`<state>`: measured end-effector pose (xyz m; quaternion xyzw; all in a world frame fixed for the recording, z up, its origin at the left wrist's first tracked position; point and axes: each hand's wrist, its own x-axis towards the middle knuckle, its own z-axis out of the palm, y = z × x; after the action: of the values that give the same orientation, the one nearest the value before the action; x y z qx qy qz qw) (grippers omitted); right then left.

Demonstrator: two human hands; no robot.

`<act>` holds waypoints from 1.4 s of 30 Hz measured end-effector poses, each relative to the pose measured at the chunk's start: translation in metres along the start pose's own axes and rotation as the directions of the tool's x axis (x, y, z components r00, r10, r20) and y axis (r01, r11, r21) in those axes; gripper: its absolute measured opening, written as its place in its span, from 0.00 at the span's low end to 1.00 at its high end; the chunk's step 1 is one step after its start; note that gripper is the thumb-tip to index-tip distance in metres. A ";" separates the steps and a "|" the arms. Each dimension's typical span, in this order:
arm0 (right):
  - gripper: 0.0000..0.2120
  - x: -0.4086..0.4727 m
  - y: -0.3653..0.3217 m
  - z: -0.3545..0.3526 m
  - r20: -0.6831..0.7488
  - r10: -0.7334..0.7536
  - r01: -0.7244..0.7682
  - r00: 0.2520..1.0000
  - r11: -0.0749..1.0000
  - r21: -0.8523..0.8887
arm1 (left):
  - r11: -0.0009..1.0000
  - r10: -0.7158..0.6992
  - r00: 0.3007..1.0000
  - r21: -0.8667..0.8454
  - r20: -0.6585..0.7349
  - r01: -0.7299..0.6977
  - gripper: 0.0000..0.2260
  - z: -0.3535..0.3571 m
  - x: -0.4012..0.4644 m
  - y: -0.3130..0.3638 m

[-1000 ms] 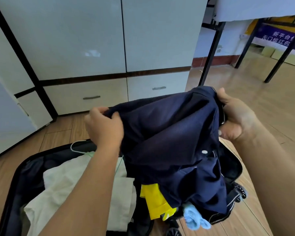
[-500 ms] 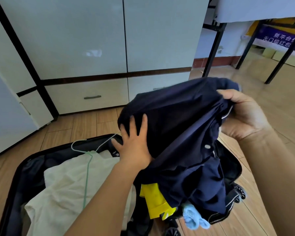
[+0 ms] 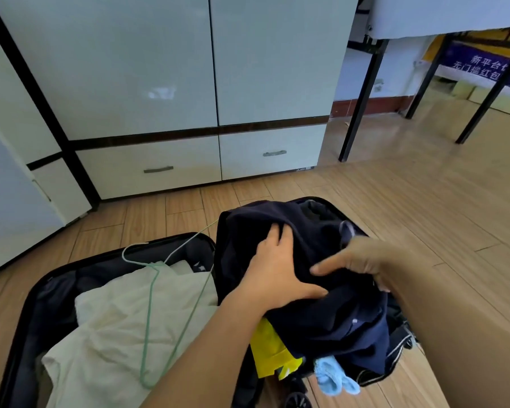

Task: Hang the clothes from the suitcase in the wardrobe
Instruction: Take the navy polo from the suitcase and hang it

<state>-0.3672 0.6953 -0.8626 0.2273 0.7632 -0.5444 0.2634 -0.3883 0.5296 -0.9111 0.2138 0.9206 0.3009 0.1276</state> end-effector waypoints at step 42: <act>0.22 -0.001 -0.018 0.027 0.056 -0.352 0.353 0.934 0.935 -0.015 | 0.254 -0.450 0.892 -0.963 -0.041 0.085 0.09 -0.077 0.006 0.016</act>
<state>-0.3738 0.6640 -0.8559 0.0692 0.7911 -0.5791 0.1842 -0.4168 0.5059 -0.8418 -0.1143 0.5952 0.7843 0.1324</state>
